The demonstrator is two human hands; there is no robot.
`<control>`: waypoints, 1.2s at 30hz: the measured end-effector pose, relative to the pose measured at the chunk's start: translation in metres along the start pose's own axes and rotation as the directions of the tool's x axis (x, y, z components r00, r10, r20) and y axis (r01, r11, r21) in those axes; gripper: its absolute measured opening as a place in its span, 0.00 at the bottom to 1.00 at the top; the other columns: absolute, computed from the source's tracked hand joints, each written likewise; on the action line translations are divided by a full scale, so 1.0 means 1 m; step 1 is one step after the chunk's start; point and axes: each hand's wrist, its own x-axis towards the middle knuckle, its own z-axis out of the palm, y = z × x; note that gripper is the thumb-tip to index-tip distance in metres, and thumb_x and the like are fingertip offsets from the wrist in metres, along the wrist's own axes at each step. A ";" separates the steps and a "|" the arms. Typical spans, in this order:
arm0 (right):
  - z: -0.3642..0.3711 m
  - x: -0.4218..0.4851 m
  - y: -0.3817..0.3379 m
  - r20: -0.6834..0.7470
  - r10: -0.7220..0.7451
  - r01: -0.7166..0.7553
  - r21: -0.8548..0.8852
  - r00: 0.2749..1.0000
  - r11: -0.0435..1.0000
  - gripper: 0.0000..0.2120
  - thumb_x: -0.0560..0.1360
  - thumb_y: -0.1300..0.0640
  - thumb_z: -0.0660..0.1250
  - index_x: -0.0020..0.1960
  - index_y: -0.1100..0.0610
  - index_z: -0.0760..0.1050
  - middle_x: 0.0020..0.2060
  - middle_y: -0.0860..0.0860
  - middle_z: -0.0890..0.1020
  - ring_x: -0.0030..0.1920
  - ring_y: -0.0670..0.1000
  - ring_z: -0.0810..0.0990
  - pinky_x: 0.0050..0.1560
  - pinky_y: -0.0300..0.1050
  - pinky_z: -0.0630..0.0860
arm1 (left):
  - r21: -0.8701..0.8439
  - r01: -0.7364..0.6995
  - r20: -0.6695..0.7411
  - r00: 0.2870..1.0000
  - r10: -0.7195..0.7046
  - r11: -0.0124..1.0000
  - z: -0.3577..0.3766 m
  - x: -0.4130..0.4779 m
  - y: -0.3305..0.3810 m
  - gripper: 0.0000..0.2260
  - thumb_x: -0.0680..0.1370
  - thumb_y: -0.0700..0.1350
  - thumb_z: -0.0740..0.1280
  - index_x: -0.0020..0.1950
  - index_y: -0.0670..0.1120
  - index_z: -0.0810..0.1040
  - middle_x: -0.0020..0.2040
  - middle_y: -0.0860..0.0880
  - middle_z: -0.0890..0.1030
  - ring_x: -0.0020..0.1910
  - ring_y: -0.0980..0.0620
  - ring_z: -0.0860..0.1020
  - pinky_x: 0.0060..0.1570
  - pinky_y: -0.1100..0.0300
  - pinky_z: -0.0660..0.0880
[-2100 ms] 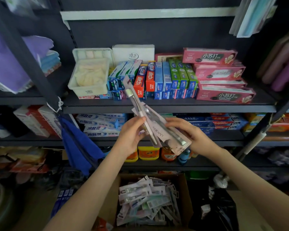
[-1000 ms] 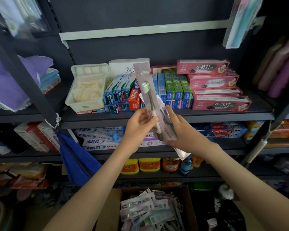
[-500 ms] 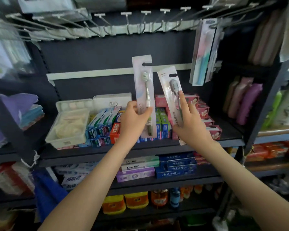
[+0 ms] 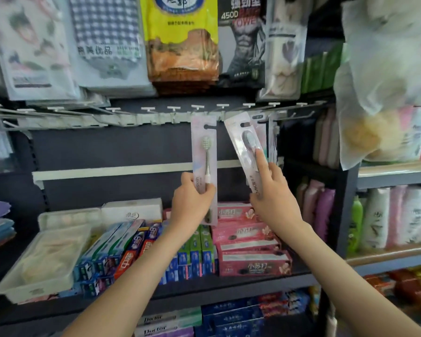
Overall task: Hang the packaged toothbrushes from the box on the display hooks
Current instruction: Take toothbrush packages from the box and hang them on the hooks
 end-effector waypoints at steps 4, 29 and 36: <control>-0.002 0.013 0.016 0.011 0.038 -0.038 0.007 0.999 0.999 0.47 0.71 0.68 0.63 0.78 0.44 0.40 0.66 0.54 0.64 0.59 0.58 0.68 0.44 0.50 0.75 | 0.038 0.005 -0.026 1.000 -0.004 0.999 0.006 0.007 -0.001 0.11 0.79 0.50 0.65 0.54 0.44 0.68 0.36 0.52 0.73 0.30 0.57 0.71 0.24 0.67 0.63; 0.029 0.023 0.018 0.017 0.078 -0.079 0.279 0.997 0.957 0.49 0.73 0.58 0.72 0.78 0.48 0.39 0.71 0.53 0.61 0.54 0.52 0.75 0.44 0.42 0.72 | -0.017 0.005 0.028 1.000 -0.005 1.000 0.012 0.015 -0.005 0.13 0.77 0.51 0.68 0.54 0.46 0.69 0.46 0.42 0.79 0.40 0.47 0.78 0.36 0.57 0.74; 0.028 0.032 0.049 -0.014 0.016 -0.014 0.148 1.000 0.989 0.46 0.72 0.65 0.68 0.78 0.45 0.42 0.63 0.52 0.66 0.53 0.54 0.73 0.39 0.49 0.78 | 0.096 -0.038 -0.027 0.999 0.041 0.995 0.011 0.027 -0.011 0.13 0.78 0.50 0.68 0.53 0.46 0.67 0.44 0.43 0.78 0.38 0.49 0.77 0.36 0.56 0.73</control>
